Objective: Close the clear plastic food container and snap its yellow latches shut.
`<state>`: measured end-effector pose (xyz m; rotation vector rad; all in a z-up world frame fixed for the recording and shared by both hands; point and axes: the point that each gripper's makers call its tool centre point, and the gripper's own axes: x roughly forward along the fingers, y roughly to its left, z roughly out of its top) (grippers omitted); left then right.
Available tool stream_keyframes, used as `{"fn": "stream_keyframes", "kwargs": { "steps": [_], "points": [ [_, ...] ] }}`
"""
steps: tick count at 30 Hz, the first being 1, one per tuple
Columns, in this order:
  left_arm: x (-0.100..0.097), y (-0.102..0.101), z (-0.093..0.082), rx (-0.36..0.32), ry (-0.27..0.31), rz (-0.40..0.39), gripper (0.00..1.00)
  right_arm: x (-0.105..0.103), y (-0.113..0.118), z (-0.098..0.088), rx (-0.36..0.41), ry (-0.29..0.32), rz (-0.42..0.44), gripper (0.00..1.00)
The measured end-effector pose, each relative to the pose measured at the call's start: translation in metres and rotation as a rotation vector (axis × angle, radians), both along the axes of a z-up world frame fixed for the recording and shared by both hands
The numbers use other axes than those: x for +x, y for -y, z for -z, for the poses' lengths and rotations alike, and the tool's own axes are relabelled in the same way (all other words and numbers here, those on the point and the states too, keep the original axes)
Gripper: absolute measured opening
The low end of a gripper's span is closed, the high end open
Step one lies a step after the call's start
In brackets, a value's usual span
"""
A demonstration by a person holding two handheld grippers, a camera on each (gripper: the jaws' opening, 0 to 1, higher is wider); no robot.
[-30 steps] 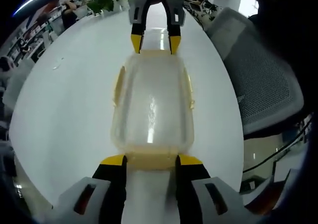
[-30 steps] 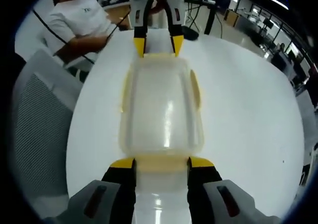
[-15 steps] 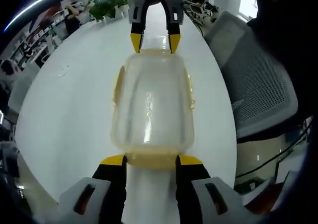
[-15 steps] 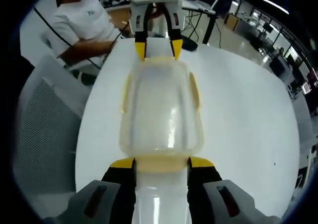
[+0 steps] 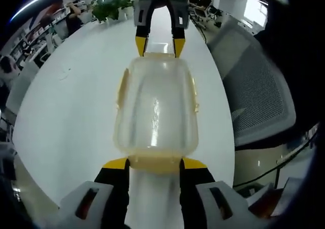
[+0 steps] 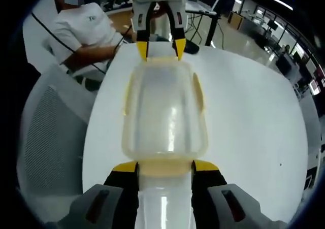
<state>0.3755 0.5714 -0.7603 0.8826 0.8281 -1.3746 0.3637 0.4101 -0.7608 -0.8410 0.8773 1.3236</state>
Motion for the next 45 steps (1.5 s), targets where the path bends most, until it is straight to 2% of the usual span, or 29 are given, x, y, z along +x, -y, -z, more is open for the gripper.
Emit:
{"fn": "stream_keyframes", "kwargs": {
  "steps": [14,20,45],
  "points": [
    [0.002,0.010,-0.004,-0.023,-0.008,-0.004,0.37,0.003,0.011,0.001,-0.012,-0.014,0.003,0.39],
    [0.001,0.016,-0.002,-0.007,-0.006,-0.013,0.37,0.004,0.015,0.001,-0.005,-0.015,-0.013,0.39],
    [-0.003,0.071,-0.003,-0.001,-0.021,-0.018,0.37,-0.001,0.071,0.003,-0.002,-0.033,-0.008,0.39]
  ]
}}
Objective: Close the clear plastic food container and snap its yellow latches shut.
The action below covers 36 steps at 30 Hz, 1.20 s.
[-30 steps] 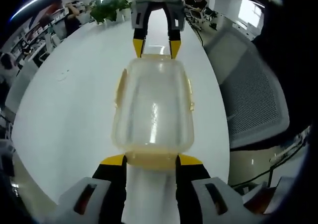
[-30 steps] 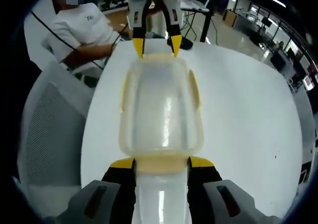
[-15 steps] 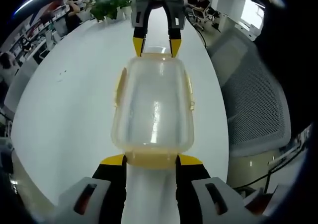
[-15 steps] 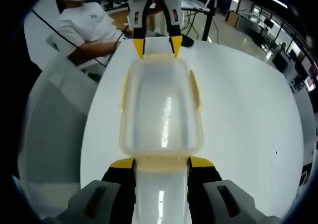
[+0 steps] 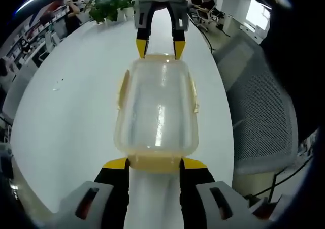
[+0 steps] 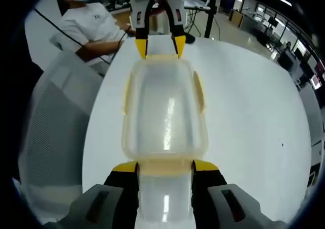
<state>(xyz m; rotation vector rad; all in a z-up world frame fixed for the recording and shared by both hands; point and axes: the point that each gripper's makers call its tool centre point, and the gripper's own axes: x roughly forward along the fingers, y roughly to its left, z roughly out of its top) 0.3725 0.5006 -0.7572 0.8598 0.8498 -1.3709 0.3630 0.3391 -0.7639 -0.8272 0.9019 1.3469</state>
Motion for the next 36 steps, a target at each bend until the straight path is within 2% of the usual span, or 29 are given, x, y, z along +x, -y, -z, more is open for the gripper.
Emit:
{"fn": "stream_keyframes", "kwargs": {
  "steps": [36],
  "points": [
    [0.004,0.070,0.004,-0.008,-0.015,0.018,0.37,0.002,0.070,0.004,-0.024,-0.012,0.018,0.39]
  ]
}}
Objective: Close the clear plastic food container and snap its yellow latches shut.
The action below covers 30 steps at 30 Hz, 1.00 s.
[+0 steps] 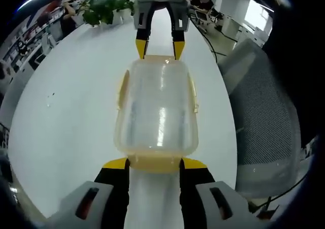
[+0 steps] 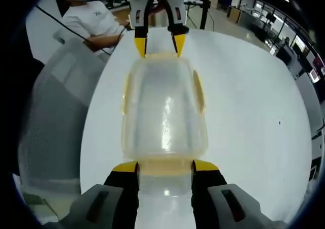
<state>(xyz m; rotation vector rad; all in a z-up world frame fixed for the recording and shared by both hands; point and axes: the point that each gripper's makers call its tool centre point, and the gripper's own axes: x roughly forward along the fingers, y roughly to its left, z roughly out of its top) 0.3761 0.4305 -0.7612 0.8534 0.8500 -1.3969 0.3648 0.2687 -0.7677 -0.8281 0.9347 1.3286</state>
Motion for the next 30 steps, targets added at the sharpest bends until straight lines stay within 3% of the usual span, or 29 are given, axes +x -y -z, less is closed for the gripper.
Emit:
{"fn": "stream_keyframes", "kwargs": {
  "steps": [30],
  "points": [
    [-0.001,0.055,0.006,0.002,-0.016,0.022,0.37,-0.005,0.054,0.005,-0.022,-0.007,0.024,0.39]
  ]
}}
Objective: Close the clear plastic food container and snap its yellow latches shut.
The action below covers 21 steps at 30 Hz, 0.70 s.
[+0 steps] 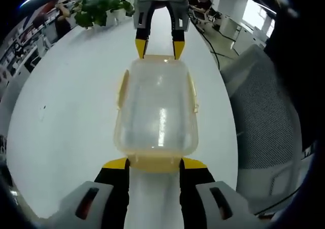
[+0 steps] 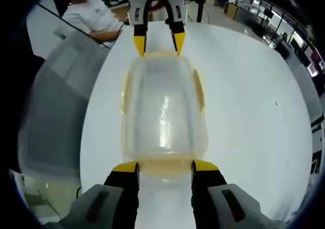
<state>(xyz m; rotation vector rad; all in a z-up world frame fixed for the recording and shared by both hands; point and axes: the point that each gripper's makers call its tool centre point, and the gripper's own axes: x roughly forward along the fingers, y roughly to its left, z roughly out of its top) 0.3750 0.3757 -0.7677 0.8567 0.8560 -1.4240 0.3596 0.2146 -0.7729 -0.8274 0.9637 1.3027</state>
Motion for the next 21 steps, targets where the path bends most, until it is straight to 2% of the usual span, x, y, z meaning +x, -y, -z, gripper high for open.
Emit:
{"fn": "stream_keyframes", "kwargs": {
  "steps": [21],
  "points": [
    [-0.005,0.026,0.002,-0.015,-0.008,0.006,0.37,-0.005,0.026,0.002,-0.008,-0.001,0.017,0.39]
  ]
}}
